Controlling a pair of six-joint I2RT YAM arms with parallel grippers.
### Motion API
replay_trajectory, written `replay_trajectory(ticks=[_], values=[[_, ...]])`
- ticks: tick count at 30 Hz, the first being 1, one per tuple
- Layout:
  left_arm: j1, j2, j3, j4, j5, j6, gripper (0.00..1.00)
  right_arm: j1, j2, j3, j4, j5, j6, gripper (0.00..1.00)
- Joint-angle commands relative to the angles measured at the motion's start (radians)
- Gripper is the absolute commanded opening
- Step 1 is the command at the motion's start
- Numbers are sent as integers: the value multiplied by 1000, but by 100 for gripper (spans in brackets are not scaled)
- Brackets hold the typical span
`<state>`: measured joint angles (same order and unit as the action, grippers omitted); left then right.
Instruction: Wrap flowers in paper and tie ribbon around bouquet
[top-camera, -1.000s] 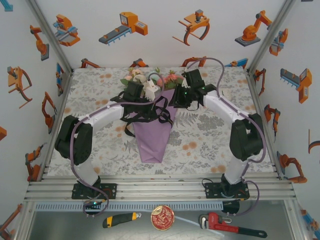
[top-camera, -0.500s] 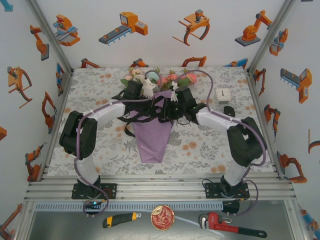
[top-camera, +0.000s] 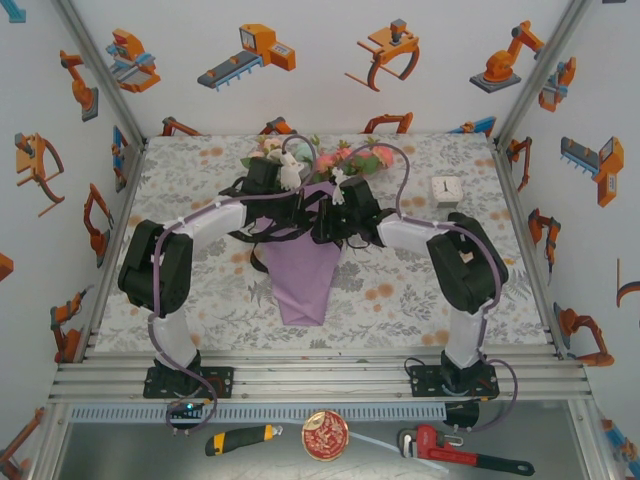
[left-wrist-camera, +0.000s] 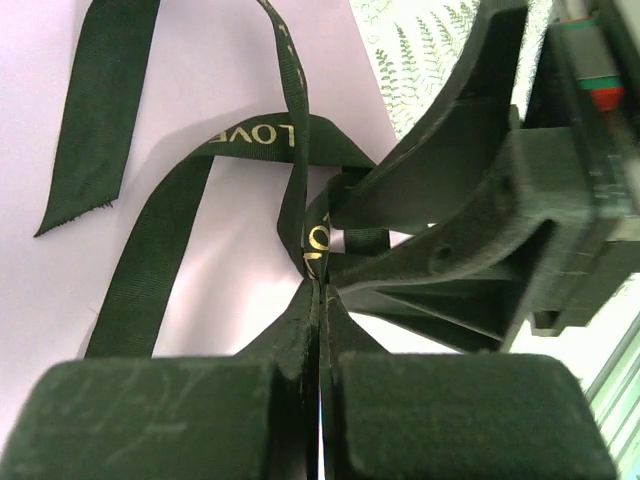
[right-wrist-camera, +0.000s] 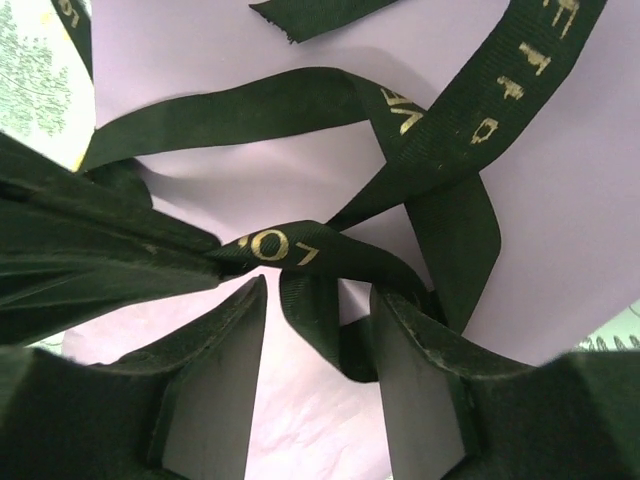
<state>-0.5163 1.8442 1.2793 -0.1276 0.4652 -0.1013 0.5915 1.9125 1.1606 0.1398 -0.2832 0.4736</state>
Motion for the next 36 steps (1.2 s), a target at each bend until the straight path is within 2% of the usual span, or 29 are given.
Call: replay_trajectory(ticks=[1, 7, 13, 14, 18, 24, 27, 30, 33, 34, 36], values=[[5, 13, 35, 0, 20, -19, 0, 12, 29, 27, 23, 10, -36, 41], [7, 26, 40, -3, 20, -31, 0, 22, 47, 29, 27, -33, -34, 34], [10, 40, 49, -24, -4, -34, 0, 21, 13, 19, 21, -67, -39, 2], [12, 40, 48, -27, -8, -35, 0, 22, -4, 12, 21, -76, -39, 0], [17, 39, 47, -24, -24, -44, 0, 21, -124, -77, 18, -139, -49, 0], [26, 39, 43, -25, -33, -48, 0, 21, -353, -228, -132, -225, -197, 0], [29, 43, 43, -30, -30, -48, 0, 7, -455, -301, -149, -240, -192, 0], [30, 42, 42, -34, -23, -47, 0, -28, -547, -379, -137, -77, -69, 0], [29, 38, 35, -34, -20, -50, 0, -50, -617, -391, -289, 313, 105, 0], [29, 34, 29, -34, -17, -49, 0, -58, -628, -388, -334, 385, 149, 0], [30, 31, 22, -32, -16, -49, 0, -68, -645, -403, -348, 414, 166, 0]])
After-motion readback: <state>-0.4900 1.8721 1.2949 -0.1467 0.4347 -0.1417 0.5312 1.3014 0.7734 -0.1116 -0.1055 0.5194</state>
